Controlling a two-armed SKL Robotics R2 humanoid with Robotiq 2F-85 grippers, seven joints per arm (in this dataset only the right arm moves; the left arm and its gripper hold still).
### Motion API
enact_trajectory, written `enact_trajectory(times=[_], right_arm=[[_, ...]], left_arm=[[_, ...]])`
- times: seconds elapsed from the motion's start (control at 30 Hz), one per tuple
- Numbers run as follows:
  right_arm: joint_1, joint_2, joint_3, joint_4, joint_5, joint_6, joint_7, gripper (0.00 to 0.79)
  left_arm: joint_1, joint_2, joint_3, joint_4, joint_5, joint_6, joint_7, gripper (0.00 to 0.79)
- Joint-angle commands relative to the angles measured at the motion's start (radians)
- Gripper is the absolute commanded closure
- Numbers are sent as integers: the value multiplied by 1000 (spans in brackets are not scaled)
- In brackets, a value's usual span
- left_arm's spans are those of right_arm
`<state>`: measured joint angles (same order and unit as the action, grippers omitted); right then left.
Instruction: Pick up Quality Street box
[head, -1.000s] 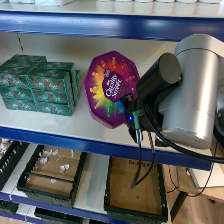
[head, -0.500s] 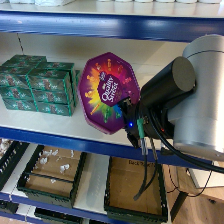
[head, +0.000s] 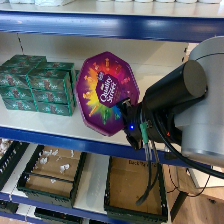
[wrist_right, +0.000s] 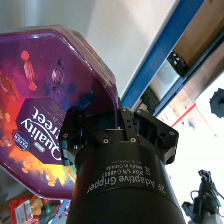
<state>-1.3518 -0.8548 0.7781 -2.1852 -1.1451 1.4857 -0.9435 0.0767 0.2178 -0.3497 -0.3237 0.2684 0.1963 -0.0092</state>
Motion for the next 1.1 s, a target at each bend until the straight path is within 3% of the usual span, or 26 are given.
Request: enact_trajectory(times=[0.03,0.13,0.33,0.6,1.1], right_arm=[[-1,-8,-9,-1,-31,-10,0,785],[-3,-15,-14,-2,-55,-17,7,785],[1,-26,-42,-2,-142,-28,126,785],[3,-41,-84,-2,-263,-39,216,785],[5,-67,-96,-3,-383,-57,289,785]], left_arm=[[0,0,0,0,0,0,0,785],[0,0,0,0,0,0,0,785],[0,0,0,0,0,0,0,785],[0,0,0,0,0,0,0,785],[0,0,0,0,0,0,0,785]])
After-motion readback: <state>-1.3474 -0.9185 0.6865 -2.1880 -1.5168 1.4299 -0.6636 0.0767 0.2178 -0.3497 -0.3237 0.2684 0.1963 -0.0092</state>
